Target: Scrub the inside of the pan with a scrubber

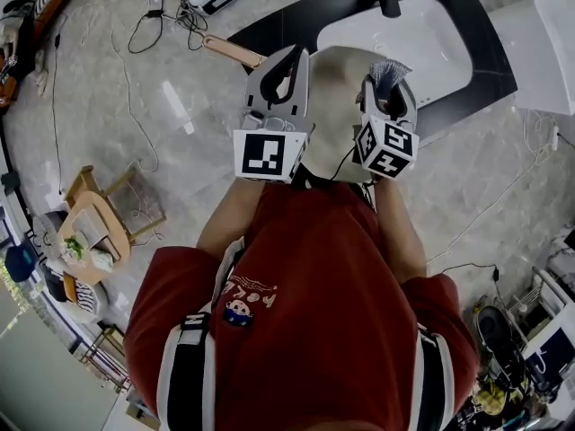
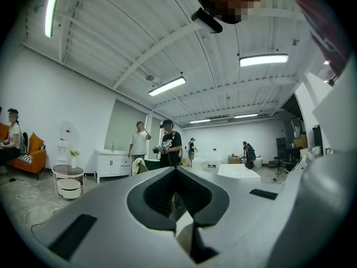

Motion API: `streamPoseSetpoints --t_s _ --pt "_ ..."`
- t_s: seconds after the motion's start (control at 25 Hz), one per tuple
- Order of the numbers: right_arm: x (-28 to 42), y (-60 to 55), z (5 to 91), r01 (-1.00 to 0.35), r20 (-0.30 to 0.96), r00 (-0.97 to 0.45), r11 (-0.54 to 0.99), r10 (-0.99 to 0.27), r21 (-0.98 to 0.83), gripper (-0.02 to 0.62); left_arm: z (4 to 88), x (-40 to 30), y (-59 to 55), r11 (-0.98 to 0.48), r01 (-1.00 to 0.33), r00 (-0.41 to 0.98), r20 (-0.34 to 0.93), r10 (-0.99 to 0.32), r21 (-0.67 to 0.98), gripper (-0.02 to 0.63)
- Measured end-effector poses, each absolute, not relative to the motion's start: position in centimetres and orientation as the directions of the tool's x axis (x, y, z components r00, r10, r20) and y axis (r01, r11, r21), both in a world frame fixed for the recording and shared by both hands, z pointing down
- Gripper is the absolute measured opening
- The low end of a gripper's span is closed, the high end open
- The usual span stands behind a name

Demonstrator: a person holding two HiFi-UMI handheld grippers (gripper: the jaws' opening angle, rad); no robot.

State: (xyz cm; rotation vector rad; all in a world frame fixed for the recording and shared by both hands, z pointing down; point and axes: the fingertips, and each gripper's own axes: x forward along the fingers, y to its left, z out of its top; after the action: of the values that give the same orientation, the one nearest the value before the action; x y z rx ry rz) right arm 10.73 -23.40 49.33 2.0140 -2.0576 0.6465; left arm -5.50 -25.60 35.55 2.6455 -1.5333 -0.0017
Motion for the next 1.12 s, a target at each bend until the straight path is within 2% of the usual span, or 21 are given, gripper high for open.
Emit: streamPoseSetpoints --t_s 0.32,0.52,0.76,1.12 --pt "11.4 -23.9 55.1 -0.974 0.524 0.026 -0.139 -0.851 -0.178 0.224 37.5 -5.8 -26.5 -0.520 -0.849 0.526 0.049 -0.849 0.092 0.006" --pt "10.9 -24.9 56.0 -0.976 0.522 0.047 -0.151 -0.852 -0.158 0.229 37.9 -5.7 -26.7 -0.522 -0.848 0.527 0.058 -0.848 0.089 0.006" --pt "9.7 -26.1 56.1 -0.985 0.501 -0.006 -0.081 -0.866 -0.152 0.233 38.5 -6.8 -26.7 -0.495 -0.865 0.500 0.072 -0.863 0.076 0.006" --pt "5.4 -27.4 55.9 -0.968 0.469 -0.223 0.137 -0.854 -0.211 0.238 38.4 -9.0 -25.9 -0.431 -0.901 0.434 0.085 -0.897 0.050 0.006"
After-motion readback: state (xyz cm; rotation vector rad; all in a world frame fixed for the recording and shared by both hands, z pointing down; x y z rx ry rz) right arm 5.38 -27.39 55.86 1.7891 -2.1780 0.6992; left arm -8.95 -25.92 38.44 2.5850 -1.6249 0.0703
